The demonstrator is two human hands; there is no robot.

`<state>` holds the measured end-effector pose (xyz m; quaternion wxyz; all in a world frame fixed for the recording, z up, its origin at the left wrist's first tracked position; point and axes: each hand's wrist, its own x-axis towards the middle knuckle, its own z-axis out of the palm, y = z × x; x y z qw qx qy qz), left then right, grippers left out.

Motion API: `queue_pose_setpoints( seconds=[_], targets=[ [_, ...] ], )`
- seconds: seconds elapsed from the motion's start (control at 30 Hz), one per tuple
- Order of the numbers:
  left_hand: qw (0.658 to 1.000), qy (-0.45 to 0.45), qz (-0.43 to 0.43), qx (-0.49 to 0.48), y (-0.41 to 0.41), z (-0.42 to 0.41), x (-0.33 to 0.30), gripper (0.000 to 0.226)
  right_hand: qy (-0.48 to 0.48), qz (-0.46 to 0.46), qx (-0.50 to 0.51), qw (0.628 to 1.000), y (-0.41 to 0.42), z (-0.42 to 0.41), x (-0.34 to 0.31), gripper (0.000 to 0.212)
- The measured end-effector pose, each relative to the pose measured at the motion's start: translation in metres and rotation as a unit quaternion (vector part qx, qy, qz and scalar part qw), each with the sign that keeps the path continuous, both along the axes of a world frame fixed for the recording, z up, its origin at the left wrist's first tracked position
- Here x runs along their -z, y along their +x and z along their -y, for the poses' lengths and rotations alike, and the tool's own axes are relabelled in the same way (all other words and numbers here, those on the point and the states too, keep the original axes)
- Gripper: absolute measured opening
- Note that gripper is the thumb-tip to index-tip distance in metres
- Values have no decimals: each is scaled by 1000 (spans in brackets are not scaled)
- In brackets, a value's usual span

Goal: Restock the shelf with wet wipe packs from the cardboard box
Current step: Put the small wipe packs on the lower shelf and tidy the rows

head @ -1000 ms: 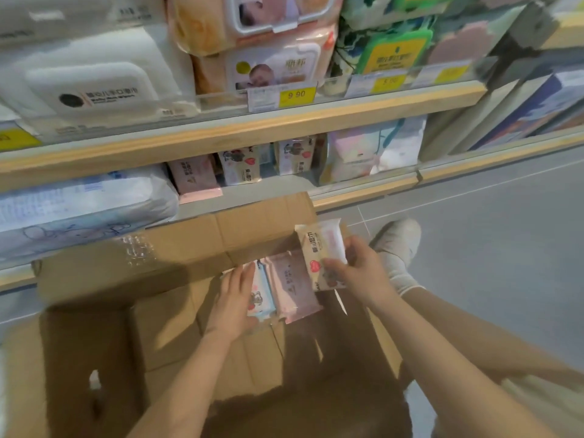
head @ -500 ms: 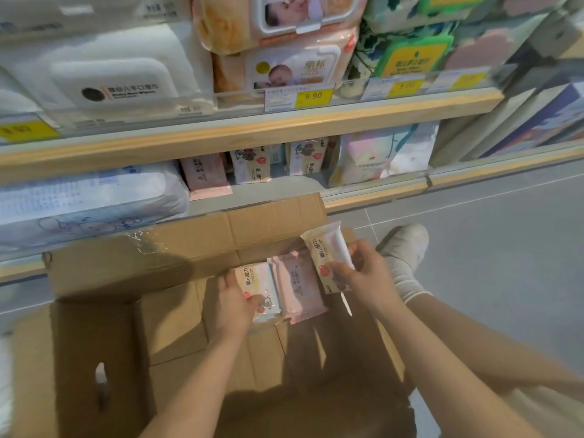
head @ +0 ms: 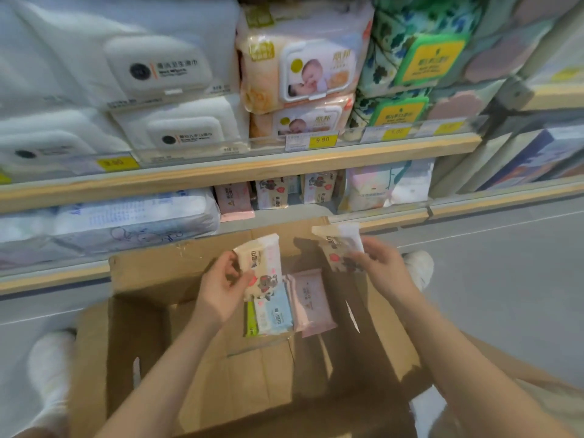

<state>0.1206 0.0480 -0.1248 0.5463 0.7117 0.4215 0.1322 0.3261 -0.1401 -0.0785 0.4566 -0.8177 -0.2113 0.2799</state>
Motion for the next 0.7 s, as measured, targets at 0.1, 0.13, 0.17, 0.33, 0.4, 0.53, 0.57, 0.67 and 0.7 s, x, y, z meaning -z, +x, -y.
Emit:
queue_pose_setpoints(
  seconds=[0.1, 0.13, 0.17, 0.33, 0.4, 0.53, 0.57, 0.67, 0.7],
  targets=[
    [1000, -6, 16, -5, 4, -29, -10, 19, 27, 30, -26, 999, 2, -22, -21, 22],
    [1000, -14, 5, 4, 4, -37, -9, 20, 36, 35, -25, 998, 4, -31, -23, 20],
    [1000, -16, -10, 20, 4, -43, -6, 21, 41, 37, -22, 998, 6, -41, -24, 19],
    [996, -18, -60, 63, 6, -56, 5, 17, 46, 67, -45, 996, 21, -103, -7, 20],
    [996, -19, -62, 54, 8, -58, 9, 17, 23, 67, -53, 996, 24, -129, 11, 17],
    [998, -47, -16, 36, 9, -60, 13, 19, -20, 52, -54, 997, 27, -169, 47, 16],
    [998, -59, -1, 35, 9, -60, 12, 21, -28, 44, -46, 998, 28, -177, 53, 19],
    [997, -65, 19, 36, 7, -62, 13, 29, -60, 30, -13, 998, 39, -196, 68, 22],
    [997, -70, 28, 33, 7, -62, 13, 28, -62, 18, 1, 998, 44, -202, 73, 21]
  ],
)
